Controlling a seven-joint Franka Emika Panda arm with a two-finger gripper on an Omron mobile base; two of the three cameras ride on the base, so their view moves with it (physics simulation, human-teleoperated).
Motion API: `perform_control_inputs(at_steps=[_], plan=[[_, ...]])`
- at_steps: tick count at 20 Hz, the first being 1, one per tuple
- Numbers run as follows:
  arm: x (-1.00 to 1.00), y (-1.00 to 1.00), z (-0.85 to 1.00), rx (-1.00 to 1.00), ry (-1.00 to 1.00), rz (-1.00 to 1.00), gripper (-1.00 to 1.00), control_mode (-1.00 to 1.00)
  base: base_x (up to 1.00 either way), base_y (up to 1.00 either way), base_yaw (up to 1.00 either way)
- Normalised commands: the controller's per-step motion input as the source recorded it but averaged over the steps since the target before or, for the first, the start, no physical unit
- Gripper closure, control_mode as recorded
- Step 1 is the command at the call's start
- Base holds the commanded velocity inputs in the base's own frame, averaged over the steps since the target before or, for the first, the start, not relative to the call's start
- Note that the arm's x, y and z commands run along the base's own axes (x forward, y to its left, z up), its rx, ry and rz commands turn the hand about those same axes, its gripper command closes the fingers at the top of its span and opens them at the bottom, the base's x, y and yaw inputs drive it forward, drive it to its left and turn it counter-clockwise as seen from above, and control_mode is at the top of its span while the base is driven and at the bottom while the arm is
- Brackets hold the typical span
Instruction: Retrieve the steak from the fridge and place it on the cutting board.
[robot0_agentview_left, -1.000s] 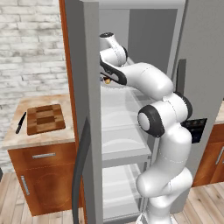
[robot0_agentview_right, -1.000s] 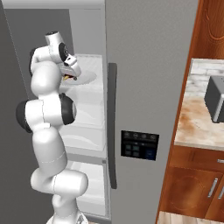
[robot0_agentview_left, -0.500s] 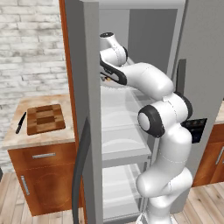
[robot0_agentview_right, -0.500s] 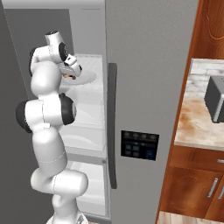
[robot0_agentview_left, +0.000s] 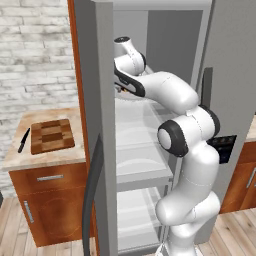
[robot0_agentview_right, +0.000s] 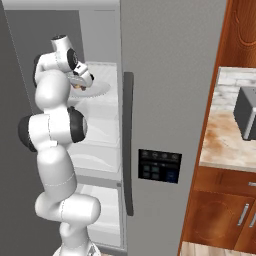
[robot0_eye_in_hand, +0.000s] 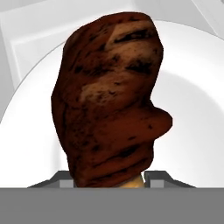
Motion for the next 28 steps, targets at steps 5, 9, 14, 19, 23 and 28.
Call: perform_control_inputs(at_steps=[5, 9, 14, 19, 23, 28], plan=[[-0.25, -0.07, 0.32, 0.0, -0.15, 0.0, 1.0, -1.0, 0.0, 0.0, 0.0], [-0.66, 0.0, 0.22, 0.0, -0.21, 0.0, 1.0, -1.0, 0.0, 0.0, 0.0], [-0.94, -0.09, 0.03, 0.0, -0.06, -0.04, 1.0, -1.0, 0.0, 0.0, 0.0], [-1.0, -0.37, 0.0, 0.0, -0.03, -0.09, 1.0, -1.0, 0.0, 0.0, 0.0], [-1.0, -0.28, 0.0, 0.0, -0.15, -0.04, 1.0, -1.0, 0.0, 0.0, 0.0], [-1.0, -0.19, 0.18, 0.0, -0.24, -0.01, 1.0, -1.0, 0.0, 0.0, 0.0]])
